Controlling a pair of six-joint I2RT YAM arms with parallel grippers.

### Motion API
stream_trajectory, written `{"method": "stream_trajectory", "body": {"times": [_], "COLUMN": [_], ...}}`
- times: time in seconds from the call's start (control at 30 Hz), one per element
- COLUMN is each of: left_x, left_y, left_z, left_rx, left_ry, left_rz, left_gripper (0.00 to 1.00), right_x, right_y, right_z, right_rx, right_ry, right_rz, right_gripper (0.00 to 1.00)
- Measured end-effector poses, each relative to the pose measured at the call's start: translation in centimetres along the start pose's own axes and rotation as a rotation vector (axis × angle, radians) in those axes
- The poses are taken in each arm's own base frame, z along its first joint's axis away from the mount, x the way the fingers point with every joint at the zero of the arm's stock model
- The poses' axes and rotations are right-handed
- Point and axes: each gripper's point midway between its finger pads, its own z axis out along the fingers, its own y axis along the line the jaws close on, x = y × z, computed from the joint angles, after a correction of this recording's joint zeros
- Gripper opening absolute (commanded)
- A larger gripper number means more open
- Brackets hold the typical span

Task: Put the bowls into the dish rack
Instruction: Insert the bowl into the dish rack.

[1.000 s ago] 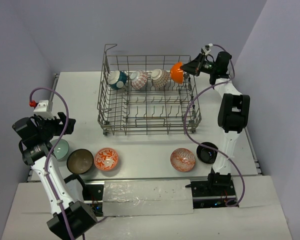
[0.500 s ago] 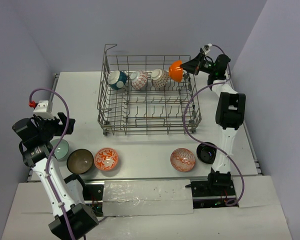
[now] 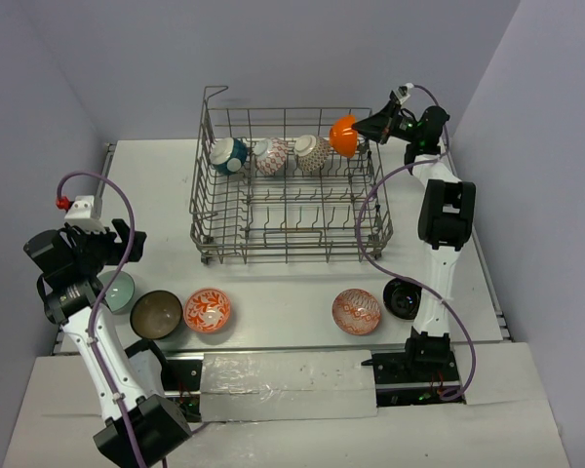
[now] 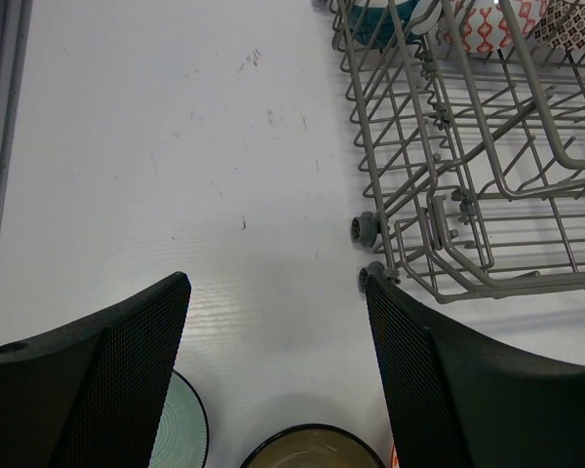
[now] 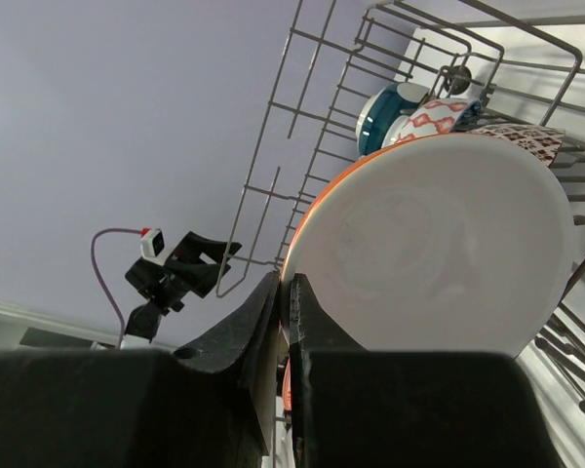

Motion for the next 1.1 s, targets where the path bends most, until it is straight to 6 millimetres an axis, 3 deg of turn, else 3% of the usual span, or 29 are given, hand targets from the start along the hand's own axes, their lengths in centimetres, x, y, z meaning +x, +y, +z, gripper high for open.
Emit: {"method": "stream_trajectory", "body": {"times": [0.53,0.87,1.1], "left_x": [0.1,0.1,0.1], "left_y": [0.2,0.2,0.3], "left_z": [0.1,0.1,0.0], "left_rx": [-0.004,-0.005,-0.007], "left_ry": [0.005,0.005,0.004], "left_rz": [-0.007,-0.008,-0.008], "left_gripper": [0.79,0.79,0.78], "right_x": [-1.1,-1.4,-1.1], "right_y": [-1.3,-1.6,-2.1], "right_z": [-1.2,-1.8,-2.1], "right_rx": [-0.006,-0.006,0.000], "right_ry": [-0.023,-0.035,-0.032], "right_rz": [0.010,0.007,0.015], "right_gripper": [0.00,0.11,0.24]}}
